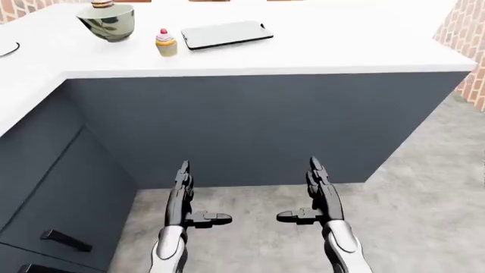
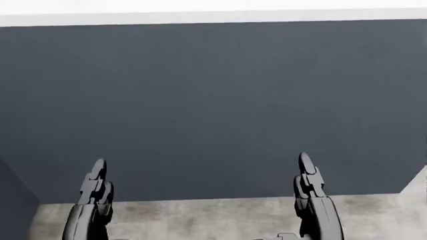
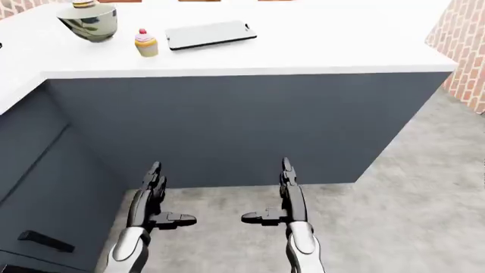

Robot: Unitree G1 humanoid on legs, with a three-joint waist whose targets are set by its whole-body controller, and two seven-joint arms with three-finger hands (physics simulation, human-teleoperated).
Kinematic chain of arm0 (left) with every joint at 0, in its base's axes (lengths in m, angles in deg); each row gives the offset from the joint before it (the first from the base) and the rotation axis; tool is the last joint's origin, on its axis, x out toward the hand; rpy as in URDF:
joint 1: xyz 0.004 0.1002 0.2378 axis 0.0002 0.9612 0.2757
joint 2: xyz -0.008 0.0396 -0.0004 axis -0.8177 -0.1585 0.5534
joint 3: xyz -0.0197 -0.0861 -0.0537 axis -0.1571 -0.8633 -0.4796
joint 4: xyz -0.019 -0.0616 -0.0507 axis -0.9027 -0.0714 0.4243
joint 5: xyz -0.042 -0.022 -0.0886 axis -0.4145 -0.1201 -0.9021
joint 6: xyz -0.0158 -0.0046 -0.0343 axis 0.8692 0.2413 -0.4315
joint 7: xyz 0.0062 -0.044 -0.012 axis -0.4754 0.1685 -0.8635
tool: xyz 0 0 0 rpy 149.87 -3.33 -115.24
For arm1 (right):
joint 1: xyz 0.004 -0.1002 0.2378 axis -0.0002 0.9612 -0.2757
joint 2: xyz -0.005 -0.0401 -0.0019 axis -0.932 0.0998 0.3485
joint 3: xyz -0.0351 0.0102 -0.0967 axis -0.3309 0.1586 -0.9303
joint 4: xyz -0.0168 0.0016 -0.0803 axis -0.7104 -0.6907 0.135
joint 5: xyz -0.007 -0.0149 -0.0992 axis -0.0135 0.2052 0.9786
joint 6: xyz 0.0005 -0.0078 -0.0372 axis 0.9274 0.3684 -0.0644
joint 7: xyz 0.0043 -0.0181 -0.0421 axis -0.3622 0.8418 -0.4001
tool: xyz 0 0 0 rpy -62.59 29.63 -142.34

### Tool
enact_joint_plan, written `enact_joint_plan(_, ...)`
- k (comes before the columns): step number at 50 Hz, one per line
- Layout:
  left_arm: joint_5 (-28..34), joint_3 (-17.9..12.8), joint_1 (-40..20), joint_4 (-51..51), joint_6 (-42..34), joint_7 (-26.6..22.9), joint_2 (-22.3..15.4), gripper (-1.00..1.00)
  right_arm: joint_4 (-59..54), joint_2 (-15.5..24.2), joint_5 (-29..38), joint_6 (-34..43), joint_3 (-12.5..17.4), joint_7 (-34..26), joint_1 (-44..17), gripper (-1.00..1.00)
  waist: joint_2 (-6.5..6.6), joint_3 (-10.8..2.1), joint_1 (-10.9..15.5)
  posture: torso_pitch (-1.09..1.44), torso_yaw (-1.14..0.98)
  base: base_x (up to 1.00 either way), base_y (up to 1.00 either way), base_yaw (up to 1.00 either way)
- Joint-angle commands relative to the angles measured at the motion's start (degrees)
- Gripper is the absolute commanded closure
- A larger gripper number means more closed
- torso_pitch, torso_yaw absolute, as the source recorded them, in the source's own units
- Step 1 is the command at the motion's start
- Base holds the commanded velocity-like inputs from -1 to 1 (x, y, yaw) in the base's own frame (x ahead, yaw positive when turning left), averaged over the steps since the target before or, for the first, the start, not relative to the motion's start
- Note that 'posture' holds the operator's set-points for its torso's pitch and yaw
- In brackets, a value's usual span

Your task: Pick up the bowl with cake and place it on the tray. Pick up the cupcake and place it on the tray.

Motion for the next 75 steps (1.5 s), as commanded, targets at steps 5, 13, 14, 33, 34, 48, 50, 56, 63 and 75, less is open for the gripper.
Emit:
enact_joint_plan(5,-1.41,-0.45,-2.56,-7.97,-2.08,-0.06,-0.34,-1.0,10.62,-0.02,0.14,0.43,-0.55,-0.16,-1.94,-1.0,-0.34,-1.13,0.3,0.0,0.0,0.0,0.0,0.0)
enact_joint_plan(13,-1.23,-0.38,-2.54,-12.5,-5.64,0.25,-0.3,-1.0,14.27,-0.25,0.41,3.11,-0.79,0.97,-2.44,-1.0,-0.29,-4.64,0.48,0.0,0.0,0.0,0.0,0.0)
enact_joint_plan(14,-1.74,-0.66,-2.82,-13.82,-7.42,0.23,-0.36,-1.0,15.31,-0.17,0.34,4.14,-0.74,1.03,-2.72,-1.0,-0.26,-4.77,0.52,0.0,0.0,0.0,0.0,0.0)
enact_joint_plan(33,-5.64,-7.52,-25.03,-45.63,-51.9,1.29,-7.69,-1.0,36.42,3.25,-2.11,32.0,2.8,2.8,-17.97,-1.0,0.1,-5.0,0.4,0.0,0.0,0.0,0.0,0.0)
enact_joint_plan(34,-6.14,-7.8,-26.18,-46.09,-53.24,1.44,-8.12,-1.0,36.65,3.31,-2.42,32.59,2.92,2.88,-18.66,-1.0,0.11,-4.89,0.39,0.0,0.0,0.0,0.0,0.0)
enact_joint_plan(48,-7.37,-6.49,-29.57,-45.77,-55.13,2.76,-9.61,-1.0,39.0,3.26,-5.99,32.85,2.95,3.62,-18.06,-1.0,-0.34,-3.08,-0.82,0.0,0.0,0.0,0.46,0.0)
enact_joint_plan(50,-7.21,-6.28,-30.32,-46.98,-56.79,2.81,-9.5,-1.0,39.23,3.22,-6.35,32.92,3.1,3.71,-17.91,-1.0,1.72,-3.3,-1.07,0.0,0.0,0.0,0.64,0.0)
enact_joint_plan(56,-6.83,-5.86,-31.35,-47.81,-58.01,2.56,-9.14,-1.0,40.68,3.31,-7.69,33.2,3.65,3.87,-17.52,-1.0,3.64,-3.36,-0.28,0.0,0.0,0.0,0.64,0.0)
enact_joint_plan(63,-6.29,-5.48,-31.59,-47.43,-57.85,2.43,-8.73,-1.0,39.67,3.5,-8.42,30.84,3.88,3.79,-16.7,-1.0,1.46,-3.34,-0.47,0.0,0.0,0.0,0.36,0.0)
enact_joint_plan(75,-4.62,-3.36,-32.34,-46.91,-58.21,1.82,-7.53,-1.0,40.62,3.01,-12.03,29.24,4.35,4.22,-14.73,-1.0,1.97,-4.42,1.16,0.0,0.0,0.0,0.06,0.21)
